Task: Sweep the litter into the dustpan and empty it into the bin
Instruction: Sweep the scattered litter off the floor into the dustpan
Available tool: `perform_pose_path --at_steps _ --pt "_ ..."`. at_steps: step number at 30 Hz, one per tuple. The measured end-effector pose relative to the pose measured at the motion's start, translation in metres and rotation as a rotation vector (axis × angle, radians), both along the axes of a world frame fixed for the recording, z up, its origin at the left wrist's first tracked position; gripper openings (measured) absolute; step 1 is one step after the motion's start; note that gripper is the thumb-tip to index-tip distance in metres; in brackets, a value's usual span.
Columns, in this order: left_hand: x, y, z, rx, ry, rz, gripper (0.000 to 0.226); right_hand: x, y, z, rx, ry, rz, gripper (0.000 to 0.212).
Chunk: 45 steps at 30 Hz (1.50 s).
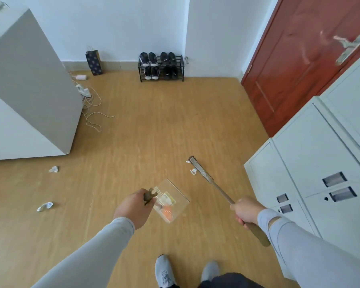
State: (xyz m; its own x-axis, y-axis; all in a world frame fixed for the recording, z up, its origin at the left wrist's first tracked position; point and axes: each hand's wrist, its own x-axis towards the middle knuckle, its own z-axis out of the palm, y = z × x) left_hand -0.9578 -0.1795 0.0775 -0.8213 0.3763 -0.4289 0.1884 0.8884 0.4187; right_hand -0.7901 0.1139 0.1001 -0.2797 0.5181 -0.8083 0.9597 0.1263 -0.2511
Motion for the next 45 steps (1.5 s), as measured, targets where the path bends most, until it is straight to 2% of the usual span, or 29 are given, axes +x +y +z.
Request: perform_pose_path --at_steps 6,10,16,21,25,29,34,36,39,45 --pt "-0.04 0.06 -0.014 -0.048 0.007 -0.027 0.016 -0.041 0.069 -0.01 0.019 -0.036 0.048 0.03" --pt "-0.063 0.114 -0.026 -0.083 -0.002 -0.013 0.02 -0.075 0.125 -0.025 -0.008 -0.029 0.064 0.016" --pt "-0.104 0.203 -0.058 -0.108 -0.06 0.062 0.021 -0.145 0.218 -0.055 -0.072 -0.013 0.126 0.018" --pt "-0.14 0.265 -0.096 -0.135 -0.115 0.151 0.024 -0.204 0.277 -0.096 -0.074 -0.059 0.226 0.036" --pt "-0.161 0.281 -0.111 -0.185 -0.132 0.173 0.024 -0.236 0.289 -0.122 -0.069 -0.094 0.282 0.042" --pt "-0.178 0.274 -0.115 -0.203 -0.196 0.211 0.027 -0.246 0.285 -0.139 -0.093 -0.147 0.342 0.036" --pt "-0.181 0.268 -0.119 -0.238 -0.266 0.233 0.029 -0.245 0.277 -0.127 -0.232 -0.193 0.431 0.032" --pt "-0.183 0.268 -0.119 -0.233 -0.283 0.241 0.028 -0.243 0.288 -0.11 -0.315 -0.194 0.395 0.028" --pt "-0.186 0.267 -0.122 -0.213 -0.291 0.25 0.026 -0.235 0.308 -0.09 -0.407 -0.155 0.241 0.042" --pt "-0.194 0.267 -0.122 -0.211 -0.393 0.245 0.02 -0.24 0.285 -0.095 -0.262 -0.105 0.295 0.052"
